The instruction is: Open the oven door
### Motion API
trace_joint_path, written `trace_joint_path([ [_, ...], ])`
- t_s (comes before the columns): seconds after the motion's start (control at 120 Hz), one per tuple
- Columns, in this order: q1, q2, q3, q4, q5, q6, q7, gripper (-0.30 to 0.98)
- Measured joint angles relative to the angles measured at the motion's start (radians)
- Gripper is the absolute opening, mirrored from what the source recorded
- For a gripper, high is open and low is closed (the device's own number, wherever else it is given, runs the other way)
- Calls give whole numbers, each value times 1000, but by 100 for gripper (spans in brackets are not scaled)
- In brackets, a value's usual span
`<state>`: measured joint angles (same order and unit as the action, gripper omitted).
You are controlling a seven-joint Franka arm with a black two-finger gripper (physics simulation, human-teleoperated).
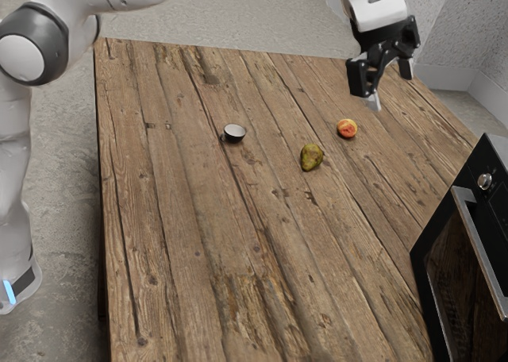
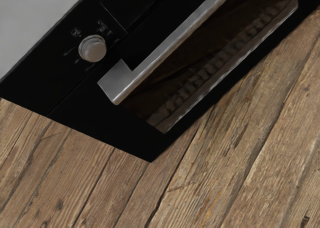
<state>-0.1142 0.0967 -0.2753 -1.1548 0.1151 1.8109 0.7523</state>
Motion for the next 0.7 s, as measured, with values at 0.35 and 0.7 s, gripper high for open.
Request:
trace_joint_path([
  [0.35,-243,-74,-5,-308,36,330,242,69],
  [0.7,-178,70,51,-171,44,378,371,69],
])
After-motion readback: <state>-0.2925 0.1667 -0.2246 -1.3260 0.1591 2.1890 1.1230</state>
